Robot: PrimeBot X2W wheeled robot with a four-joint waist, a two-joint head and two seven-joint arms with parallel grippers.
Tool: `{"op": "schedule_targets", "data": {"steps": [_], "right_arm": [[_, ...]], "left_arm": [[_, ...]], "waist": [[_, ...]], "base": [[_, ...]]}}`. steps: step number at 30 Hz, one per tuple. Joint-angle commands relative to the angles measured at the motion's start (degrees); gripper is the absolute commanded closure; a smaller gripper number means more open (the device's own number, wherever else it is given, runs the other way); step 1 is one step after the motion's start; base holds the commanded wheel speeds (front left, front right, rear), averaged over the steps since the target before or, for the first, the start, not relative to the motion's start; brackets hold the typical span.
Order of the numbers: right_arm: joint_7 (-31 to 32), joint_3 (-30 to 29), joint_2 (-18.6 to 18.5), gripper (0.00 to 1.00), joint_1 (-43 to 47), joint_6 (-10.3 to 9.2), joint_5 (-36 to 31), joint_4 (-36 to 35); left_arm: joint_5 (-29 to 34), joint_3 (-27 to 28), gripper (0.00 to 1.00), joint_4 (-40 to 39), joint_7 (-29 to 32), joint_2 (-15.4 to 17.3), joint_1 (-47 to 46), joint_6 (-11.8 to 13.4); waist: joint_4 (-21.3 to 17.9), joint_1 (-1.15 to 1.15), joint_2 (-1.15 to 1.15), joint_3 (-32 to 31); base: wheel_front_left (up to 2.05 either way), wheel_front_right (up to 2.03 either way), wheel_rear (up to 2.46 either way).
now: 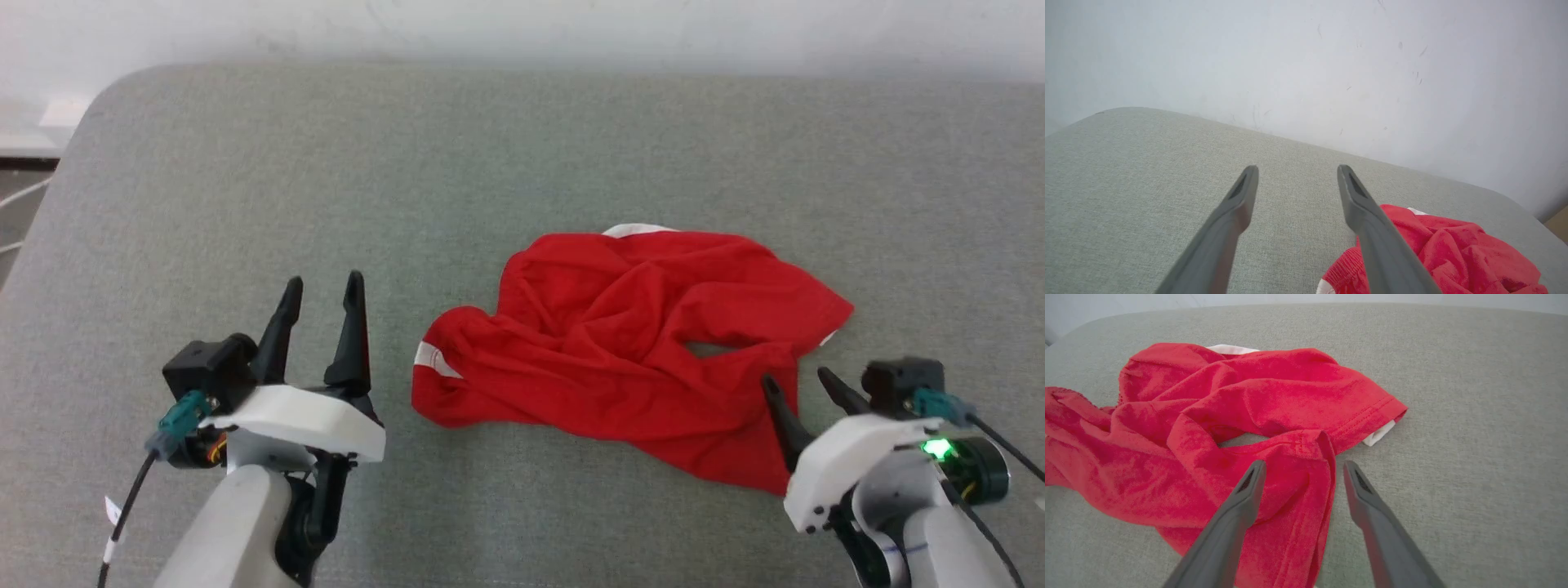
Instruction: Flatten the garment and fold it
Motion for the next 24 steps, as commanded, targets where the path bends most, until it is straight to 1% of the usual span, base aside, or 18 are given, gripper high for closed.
{"op": "schedule_targets", "data": {"steps": [1, 4, 8, 9, 10, 11, 12, 13, 14, 18, 24], "right_arm": [[0.65, 0.31, 0.02, 0.00, -1.87, -0.05, -0.35, 0.98], [1.97, 0.69, 0.02, 0.00, -4.74, -0.05, -0.90, 3.93], [2.62, 0.97, 0.02, 0.00, -7.74, -0.05, -0.76, 7.40], [2.80, 0.89, 0.02, 0.07, -8.27, -0.05, -0.72, 8.12], [3.14, 0.68, 0.02, 0.41, -8.73, -0.05, -0.73, 8.88], [3.45, 0.54, 0.02, 0.53, -9.19, -0.05, -0.85, 9.61], [3.46, 0.55, 0.02, 0.62, -9.69, -0.05, -1.01, 10.17], [3.39, 0.48, 0.02, 0.82, -10.17, -0.05, -1.09, 10.65], [3.41, 0.40, 0.02, 1.00, -10.64, -0.05, -1.12, 11.12], [2.21, -0.39, 0.02, 1.00, -14.20, -0.05, -1.08, 12.13], [1.00, -3.91, 0.02, 1.00, -24.54, -0.05, -3.19, 15.47]], "left_arm": [[2.42, 1.63, 0.00, -1.45, -0.25, -1.47, 1.57, -0.28], [6.95, 4.96, 0.00, -3.53, -0.25, -4.13, 2.87, -1.71], [10.15, 7.52, 0.00, -3.46, -0.26, -7.14, 3.68, -4.25], [10.77, 8.02, 0.00, -3.24, -0.26, -7.72, 3.79, -4.81], [11.33, 8.47, 0.00, -2.92, -0.26, -8.27, 3.90, -5.33], [11.71, 8.84, 0.00, -2.55, -0.26, -8.83, 3.98, -5.90], [12.22, 9.10, 0.00, -2.15, -0.26, -9.26, 3.98, -6.40], [12.71, 9.33, 0.00, -1.73, -0.26, -9.66, 3.93, -6.87], [13.12, 9.61, 0.00, -1.31, -0.26, -10.05, 3.83, -7.36], [14.67, 10.82, 0.00, -0.40, -0.27, -11.39, 3.12, -8.86], [16.60, 11.81, 0.00, 0.09, -0.27, -12.98, 1.54, -10.78]], "waist": [[1.09, 0.01, 0.00, 1.27], [1.58, 0.01, 0.00, 2.29], [1.99, 0.01, 0.00, 3.06], [2.04, 0.01, 0.00, 3.17], [2.08, 0.01, 0.00, 3.28], [2.12, 0.01, 0.00, 3.39], [2.20, 0.01, 0.00, 3.49], [2.28, 0.01, 0.00, 3.60], [2.37, 0.01, 0.00, 3.71], [2.75, 0.01, 0.00, 4.56], [3.78, 0.01, 0.00, 7.02]], "base": [[0.00, 0.00, 0.00], [0.00, 0.00, 0.00], [0.00, 0.00, 0.00], [0.00, 0.00, 0.00], [0.00, 0.00, 0.00], [0.00, 0.00, 0.00], [0.00, 0.00, 0.00], [0.00, 0.00, 0.00], [0.00, 0.00, 0.00], [0.00, 0.00, 0.00], [0.00, 0.00, 0.00]]}}
